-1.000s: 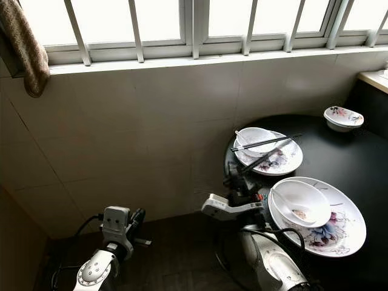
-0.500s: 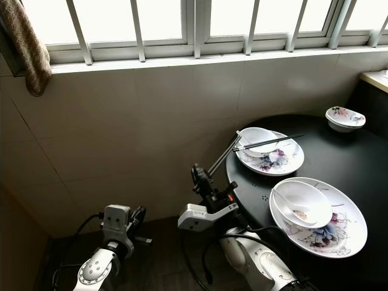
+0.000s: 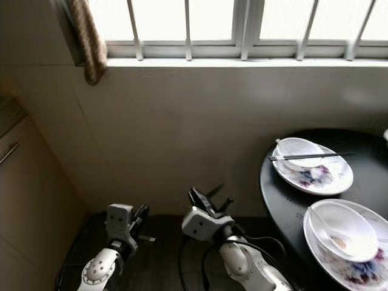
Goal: Kitchen organization
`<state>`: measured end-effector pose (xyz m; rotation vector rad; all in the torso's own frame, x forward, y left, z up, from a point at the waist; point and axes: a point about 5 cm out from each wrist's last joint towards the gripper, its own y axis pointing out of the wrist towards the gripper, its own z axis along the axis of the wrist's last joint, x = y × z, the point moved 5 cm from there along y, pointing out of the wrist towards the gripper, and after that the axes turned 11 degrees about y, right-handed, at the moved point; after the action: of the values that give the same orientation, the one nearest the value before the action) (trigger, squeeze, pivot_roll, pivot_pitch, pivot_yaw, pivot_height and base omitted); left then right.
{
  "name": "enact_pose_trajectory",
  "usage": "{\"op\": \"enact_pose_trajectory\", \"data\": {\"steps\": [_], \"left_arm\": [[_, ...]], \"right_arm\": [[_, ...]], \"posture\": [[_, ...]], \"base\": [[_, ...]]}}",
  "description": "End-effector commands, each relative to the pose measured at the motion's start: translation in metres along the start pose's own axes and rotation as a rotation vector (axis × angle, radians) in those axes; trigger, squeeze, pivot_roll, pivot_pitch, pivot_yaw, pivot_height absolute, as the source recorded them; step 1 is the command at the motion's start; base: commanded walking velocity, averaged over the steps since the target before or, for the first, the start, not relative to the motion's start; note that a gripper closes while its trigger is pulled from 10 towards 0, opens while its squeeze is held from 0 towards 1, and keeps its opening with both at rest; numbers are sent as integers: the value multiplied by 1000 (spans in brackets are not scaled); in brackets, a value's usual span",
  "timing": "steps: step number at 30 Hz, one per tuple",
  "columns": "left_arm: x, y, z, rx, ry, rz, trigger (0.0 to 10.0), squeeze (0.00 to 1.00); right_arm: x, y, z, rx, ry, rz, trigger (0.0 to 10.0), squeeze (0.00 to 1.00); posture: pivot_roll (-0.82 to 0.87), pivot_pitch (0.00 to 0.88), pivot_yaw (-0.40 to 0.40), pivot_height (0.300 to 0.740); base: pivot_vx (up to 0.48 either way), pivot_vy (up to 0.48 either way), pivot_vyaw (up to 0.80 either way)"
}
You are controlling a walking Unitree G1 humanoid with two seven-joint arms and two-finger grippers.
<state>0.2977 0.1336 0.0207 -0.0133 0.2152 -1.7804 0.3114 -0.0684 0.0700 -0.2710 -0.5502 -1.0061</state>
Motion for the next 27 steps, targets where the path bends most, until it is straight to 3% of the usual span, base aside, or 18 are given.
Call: {"op": "enact_pose_trajectory", "data": {"steps": [1, 6, 16, 21, 22, 24, 27], "left_arm": [[-5, -2, 0, 6, 13, 21, 10000, 0], [-8, -3, 2, 12, 25, 34, 10000, 0], [-12, -5, 3, 9, 59, 53, 10000, 0], [-18, -8, 18, 50, 151, 100, 10000, 0], [-22, -8, 30, 81, 199, 112, 10000, 0], [-23, -7, 35, 94, 222, 113, 10000, 0], [-23, -5, 38, 89, 303, 102, 10000, 0]], "right_arm": [[-2, 1, 1, 6, 50, 13, 10000, 0], [-2, 1, -7, -31, 118, 13, 10000, 0], [2, 2, -11, -51, 166, -15, 10000, 0], [14, 3, -12, -49, 182, -74, 10000, 0], [25, 3, -12, -44, 194, -127, 10000, 0], [30, 3, -10, -36, 186, -155, 10000, 0], [41, 6, -13, -52, 212, -208, 10000, 0]], "posture": [[-74, 0, -10, 740], [-69, 0, -7, 740], [-74, 0, 3, 740], [-75, 0, 9, 740], [-74, 0, 11, 740], [-71, 0, 10, 740], [-69, 0, 11, 740]], "base": [[0, 0, 800], [0, 0, 800], [0, 0, 800], [0, 0, 800], [0, 0, 800], [0, 0, 800], [0, 0, 0]]}}
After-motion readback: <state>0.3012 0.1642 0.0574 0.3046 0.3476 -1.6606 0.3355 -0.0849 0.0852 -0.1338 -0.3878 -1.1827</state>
